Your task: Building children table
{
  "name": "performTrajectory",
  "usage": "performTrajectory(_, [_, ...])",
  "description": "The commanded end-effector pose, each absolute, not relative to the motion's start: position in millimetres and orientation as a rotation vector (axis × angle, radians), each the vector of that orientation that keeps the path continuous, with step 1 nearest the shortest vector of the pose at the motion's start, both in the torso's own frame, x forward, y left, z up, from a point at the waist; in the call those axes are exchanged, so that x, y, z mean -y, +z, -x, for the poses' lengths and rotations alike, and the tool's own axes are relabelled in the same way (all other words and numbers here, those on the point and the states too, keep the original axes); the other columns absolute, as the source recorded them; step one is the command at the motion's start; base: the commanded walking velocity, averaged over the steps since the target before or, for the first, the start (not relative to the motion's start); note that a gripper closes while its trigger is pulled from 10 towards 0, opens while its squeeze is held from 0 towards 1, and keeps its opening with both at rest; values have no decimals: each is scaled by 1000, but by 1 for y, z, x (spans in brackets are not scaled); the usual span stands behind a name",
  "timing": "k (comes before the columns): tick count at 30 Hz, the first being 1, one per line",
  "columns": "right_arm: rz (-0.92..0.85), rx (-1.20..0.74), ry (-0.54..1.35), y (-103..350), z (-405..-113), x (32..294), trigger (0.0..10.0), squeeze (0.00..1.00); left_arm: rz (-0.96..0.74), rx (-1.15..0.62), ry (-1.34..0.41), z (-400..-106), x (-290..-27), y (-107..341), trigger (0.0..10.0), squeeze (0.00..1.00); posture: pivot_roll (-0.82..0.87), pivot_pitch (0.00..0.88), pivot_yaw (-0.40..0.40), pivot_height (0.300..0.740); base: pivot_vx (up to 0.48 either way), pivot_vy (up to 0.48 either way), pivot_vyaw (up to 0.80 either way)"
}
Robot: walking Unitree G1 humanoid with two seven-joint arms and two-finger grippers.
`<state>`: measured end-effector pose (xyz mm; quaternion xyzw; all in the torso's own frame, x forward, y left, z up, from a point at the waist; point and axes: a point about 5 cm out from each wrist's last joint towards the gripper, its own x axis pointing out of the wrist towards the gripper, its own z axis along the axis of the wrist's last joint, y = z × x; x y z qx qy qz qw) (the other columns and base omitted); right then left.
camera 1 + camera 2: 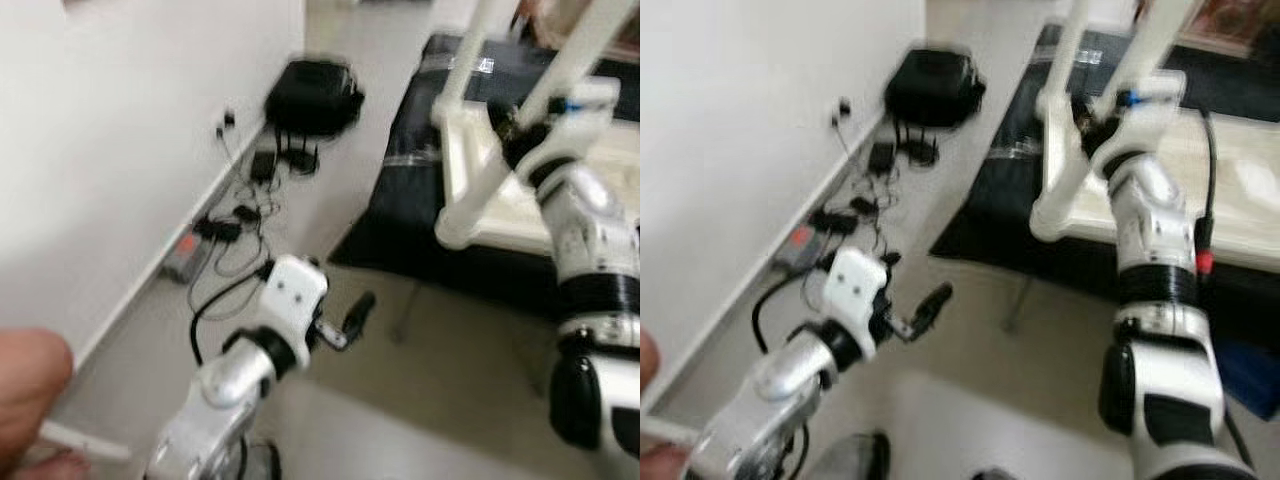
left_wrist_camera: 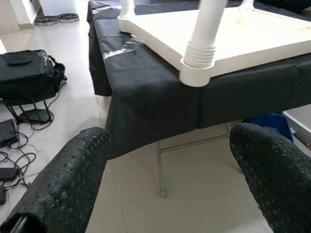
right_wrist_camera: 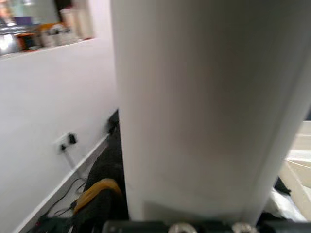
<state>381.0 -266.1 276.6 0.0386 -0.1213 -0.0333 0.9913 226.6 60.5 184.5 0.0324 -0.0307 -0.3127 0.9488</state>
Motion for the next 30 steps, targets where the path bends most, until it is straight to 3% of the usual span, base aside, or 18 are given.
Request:
performTrajectory(1, [-67,157,-177,256,-379,281,10000,0,-64,54,-641,-226,-61,183,10000,0,159,191,-45,740,0,0,0])
performTrajectory(12, [-39,176,-257,256,-380,275,10000,0,-67,56,-640,-226,-61,184,10000,0,158,192,-44,740,0,0,0])
performTrajectory(17, [91,153,-164,264,-387,248,10000,0,-67,54,-635,-226,-62,184,10000,0,157,192,-49,740,0,0,0])
performTrajectory(30, [108,-6,-156,257,-395,250,10000,0,-61,55,-636,-226,-59,183,10000,0,149,184,-61,740,0,0,0])
